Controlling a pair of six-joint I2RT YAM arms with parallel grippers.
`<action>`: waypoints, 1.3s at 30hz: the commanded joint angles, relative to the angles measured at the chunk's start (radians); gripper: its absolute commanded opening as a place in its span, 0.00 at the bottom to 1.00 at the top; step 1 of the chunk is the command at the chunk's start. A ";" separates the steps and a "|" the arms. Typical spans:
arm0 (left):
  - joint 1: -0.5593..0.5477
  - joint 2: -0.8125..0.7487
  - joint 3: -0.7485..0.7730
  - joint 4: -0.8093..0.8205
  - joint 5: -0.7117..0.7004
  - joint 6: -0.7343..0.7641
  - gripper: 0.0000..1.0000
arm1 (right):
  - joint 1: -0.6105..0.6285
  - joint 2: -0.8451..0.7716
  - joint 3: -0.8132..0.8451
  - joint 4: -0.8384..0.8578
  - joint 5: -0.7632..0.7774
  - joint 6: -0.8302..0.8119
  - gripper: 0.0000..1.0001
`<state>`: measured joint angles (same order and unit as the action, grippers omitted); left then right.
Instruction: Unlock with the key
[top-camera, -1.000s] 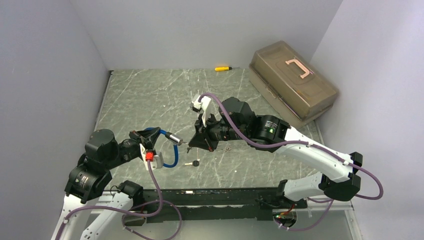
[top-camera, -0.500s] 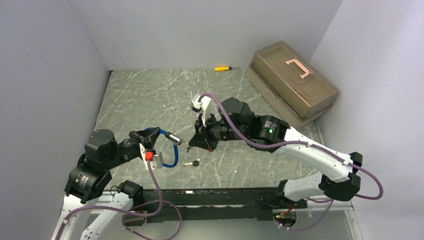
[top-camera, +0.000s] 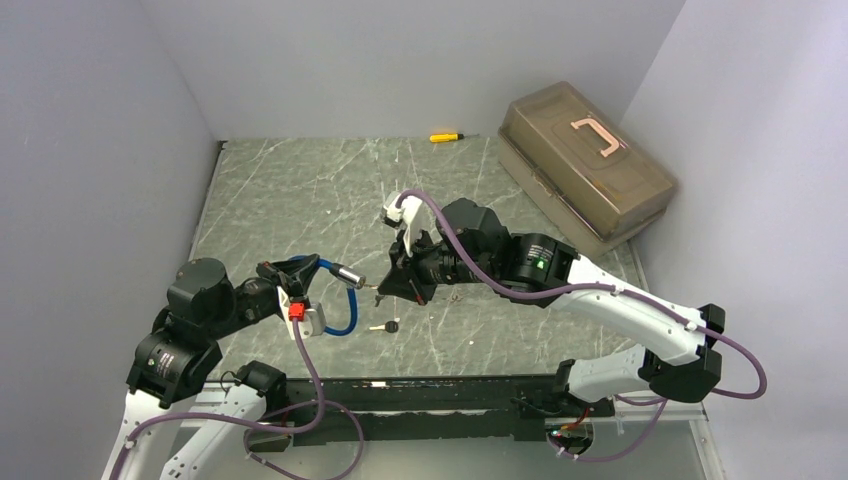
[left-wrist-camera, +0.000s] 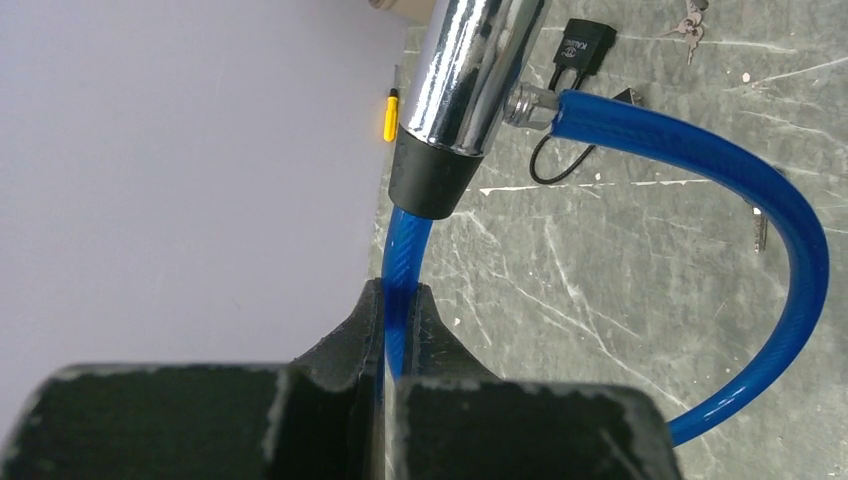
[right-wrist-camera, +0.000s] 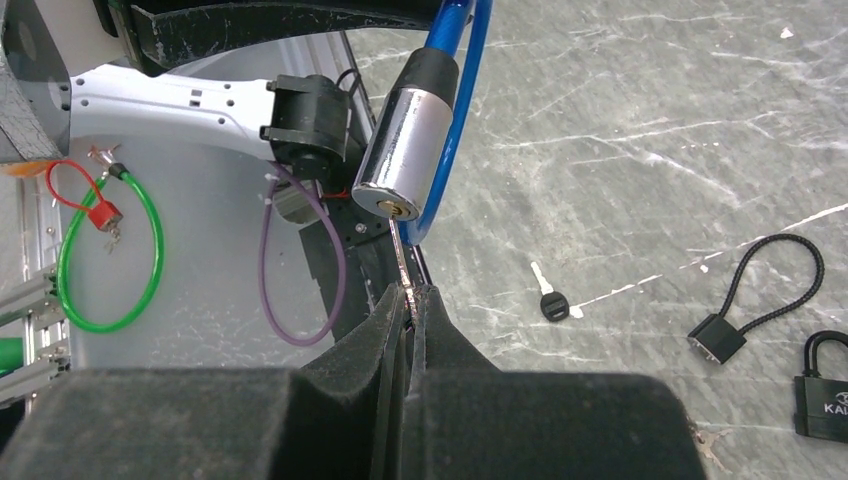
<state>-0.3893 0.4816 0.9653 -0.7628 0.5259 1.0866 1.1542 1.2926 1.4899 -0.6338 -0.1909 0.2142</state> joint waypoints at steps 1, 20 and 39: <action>-0.002 0.000 0.046 0.039 0.052 0.004 0.00 | 0.002 -0.039 -0.008 0.065 0.036 0.014 0.00; -0.002 -0.007 0.038 0.041 0.039 -0.002 0.00 | 0.002 -0.057 -0.028 0.066 -0.016 0.014 0.00; -0.002 -0.005 0.041 0.037 0.036 -0.004 0.00 | 0.002 -0.057 -0.024 0.085 -0.033 0.006 0.00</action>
<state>-0.3897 0.4812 0.9653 -0.7761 0.5369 1.0866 1.1545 1.2598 1.4487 -0.6018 -0.2184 0.2180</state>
